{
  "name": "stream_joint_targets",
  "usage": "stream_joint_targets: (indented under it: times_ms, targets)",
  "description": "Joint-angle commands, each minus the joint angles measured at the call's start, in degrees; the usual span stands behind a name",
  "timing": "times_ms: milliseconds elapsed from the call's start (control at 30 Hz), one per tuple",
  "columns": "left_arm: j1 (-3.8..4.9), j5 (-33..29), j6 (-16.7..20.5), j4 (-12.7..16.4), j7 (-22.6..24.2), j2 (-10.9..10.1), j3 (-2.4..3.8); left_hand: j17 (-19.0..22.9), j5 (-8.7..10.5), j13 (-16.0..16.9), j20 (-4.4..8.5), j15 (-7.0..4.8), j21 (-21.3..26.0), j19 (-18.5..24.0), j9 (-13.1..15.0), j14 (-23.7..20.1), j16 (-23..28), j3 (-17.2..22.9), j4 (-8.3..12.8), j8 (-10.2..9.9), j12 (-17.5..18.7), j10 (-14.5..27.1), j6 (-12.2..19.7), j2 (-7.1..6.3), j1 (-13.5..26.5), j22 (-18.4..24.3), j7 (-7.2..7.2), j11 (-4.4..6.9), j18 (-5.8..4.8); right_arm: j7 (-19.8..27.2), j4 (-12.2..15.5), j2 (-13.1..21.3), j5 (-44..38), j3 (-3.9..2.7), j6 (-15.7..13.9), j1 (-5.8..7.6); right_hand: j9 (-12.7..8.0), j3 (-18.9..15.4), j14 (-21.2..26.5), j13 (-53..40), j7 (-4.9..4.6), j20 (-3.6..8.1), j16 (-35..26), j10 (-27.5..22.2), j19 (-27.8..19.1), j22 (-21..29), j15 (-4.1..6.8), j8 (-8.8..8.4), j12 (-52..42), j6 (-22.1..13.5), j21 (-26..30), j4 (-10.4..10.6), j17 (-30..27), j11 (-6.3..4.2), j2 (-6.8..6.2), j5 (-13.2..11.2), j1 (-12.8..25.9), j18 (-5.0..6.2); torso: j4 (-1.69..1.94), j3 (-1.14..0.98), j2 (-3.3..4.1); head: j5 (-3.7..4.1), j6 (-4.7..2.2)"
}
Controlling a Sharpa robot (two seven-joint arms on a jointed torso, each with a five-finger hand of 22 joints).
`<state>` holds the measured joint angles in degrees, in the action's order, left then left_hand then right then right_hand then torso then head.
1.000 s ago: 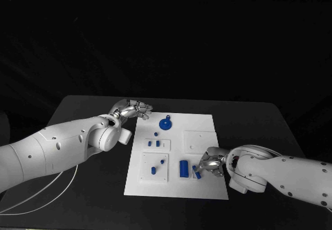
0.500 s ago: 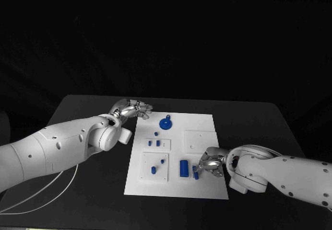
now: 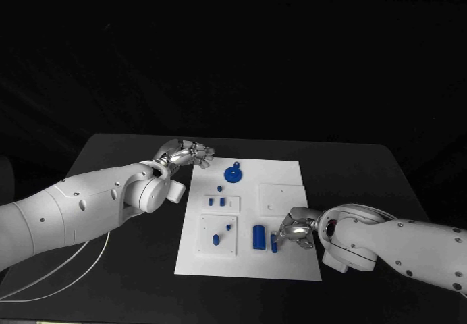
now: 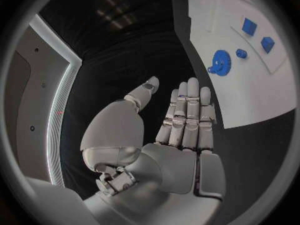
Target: Assemble the parts on the task board
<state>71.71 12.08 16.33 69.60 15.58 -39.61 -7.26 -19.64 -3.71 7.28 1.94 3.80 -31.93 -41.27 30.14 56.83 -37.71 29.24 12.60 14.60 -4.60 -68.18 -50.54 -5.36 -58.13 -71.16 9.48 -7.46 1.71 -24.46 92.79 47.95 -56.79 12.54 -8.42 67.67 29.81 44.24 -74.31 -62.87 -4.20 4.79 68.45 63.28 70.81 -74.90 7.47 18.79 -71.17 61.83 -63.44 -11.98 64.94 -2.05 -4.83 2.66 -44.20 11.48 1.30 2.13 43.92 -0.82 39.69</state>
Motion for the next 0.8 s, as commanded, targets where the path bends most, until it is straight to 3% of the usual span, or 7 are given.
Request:
stream_joint_targets:
  times_ms: [33,67,133,267,367,600,800]
  targets:
    - [0.04,-0.2,-0.7,0.1,0.4,0.1,0.04,-0.1,-0.07,-0.1,-0.03,-0.01,0.4,-0.4,-0.1,0.5,0.3,0.1,-0.3,0.3,0.1,0.4,0.2,0.47,-0.1,-0.1,-0.15,0.15,0.15,0.9,0.4,0.2,-4.0,0.02,5.2,-0.10,0.1,-0.9,-0.1,-0.2,-0.13,-0.32,-0.2,0.3,0.2,-0.4,0.27,-0.18,0.2,0.3,-0.2,-0.9,0.1,0.16,-1.29,0.3,0.4,3.52,0.02,0.01,0.03,0.15,-0.08]
    - [0.04,-0.2,-0.7,0.1,0.4,0.0,0.04,-0.1,-0.07,-0.1,-0.03,-0.01,0.4,-0.4,-0.1,0.5,0.3,0.1,-0.3,0.3,0.1,0.4,0.2,0.46,-0.1,-0.1,-0.15,0.15,0.15,1.0,0.5,0.3,-4.5,0.02,6.2,-0.14,0.1,-1.2,-0.1,-0.1,-0.15,-0.31,-0.3,0.2,0.2,-0.4,0.25,-0.21,0.3,0.3,-0.2,-1.1,0.1,0.17,-1.53,0.3,0.4,3.52,0.02,0.01,0.03,0.15,-0.08]
    - [0.04,-0.2,-0.7,0.1,0.3,0.0,0.04,-0.1,-0.07,-0.1,-0.03,-0.01,0.4,-0.4,-0.1,0.5,0.3,0.1,-0.3,0.3,0.1,0.4,0.2,0.47,-0.1,-0.1,-0.15,0.15,0.15,1.2,0.7,0.5,-4.5,0.02,7.2,-0.24,0.0,-2.5,0.1,0.4,-0.26,-0.29,-0.3,-0.6,0.1,-0.4,0.19,-0.34,0.8,-0.1,-0.2,-2.1,0.1,0.25,-3.46,0.1,0.6,3.52,0.02,0.00,0.03,0.14,-0.19]
    - [0.03,-0.2,-0.7,0.2,0.3,0.1,0.04,-0.1,-0.07,-0.1,-0.03,-0.01,0.4,-0.4,-0.1,0.5,0.3,0.1,-0.3,0.3,0.1,0.4,0.2,0.49,-0.2,-0.1,-0.16,0.15,0.15,1.4,0.9,0.8,-4.1,0.02,7.4,-0.35,0.1,-4.5,0.3,0.3,-0.31,-0.22,-0.4,-0.8,0.0,-0.4,0.14,-0.33,1.0,-0.3,-0.1,-2.9,0.2,0.32,-4.71,0.1,0.6,3.52,-0.01,0.00,-0.01,0.14,-0.36]
    - [0.03,-0.2,-0.7,0.2,0.4,0.1,0.04,-0.1,-0.07,-0.1,-0.03,-0.01,0.4,-0.4,-0.1,0.5,0.3,0.1,-0.3,0.3,0.1,0.4,0.2,0.50,-0.2,-0.1,-0.16,0.15,0.15,1.3,0.9,1.0,-4.1,0.02,7.9,-0.38,0.1,-8.0,0.4,0.0,-0.27,-0.13,-0.4,-0.9,-0.2,-0.4,0.17,-0.25,1.1,-0.4,0.0,-4.2,0.4,0.30,-2.96,0.2,0.9,3.52,-0.04,0.00,0.00,0.10,-0.37]
    - [0.03,-0.2,-0.4,0.2,0.6,0.0,0.04,-0.1,-0.07,-0.1,-0.03,0.00,0.4,-0.4,-0.1,0.5,0.3,0.1,-0.3,0.3,0.0,0.4,0.2,0.51,-0.1,-0.1,-0.16,0.16,0.15,1.0,1.1,1.2,-4.4,0.02,9.0,-0.56,0.1,-11.6,0.5,-0.3,-0.21,0.05,-0.5,-0.9,-0.6,-0.5,0.25,-0.20,1.2,-0.4,0.1,-4.6,0.5,0.21,-2.29,0.1,0.1,3.52,-0.04,-0.04,0.00,0.02,-0.25]
    - [0.03,-0.2,-0.4,0.2,0.7,0.0,0.04,-0.2,-0.07,-0.1,-0.03,-0.01,0.4,-0.4,-0.1,0.5,0.4,0.1,-0.3,0.3,0.0,0.3,0.2,0.52,-0.1,-0.1,-0.17,0.17,0.15,0.6,0.8,1.1,-4.6,0.02,8.1,-0.63,0.1,-12.8,0.6,-0.6,-0.17,0.12,-0.5,-0.7,-0.7,-0.6,0.28,-0.18,1.2,-0.4,0.2,-4.6,0.6,0.18,-1.68,0.2,-0.5,3.52,-0.04,-0.02,0.01,0.09,-0.22]
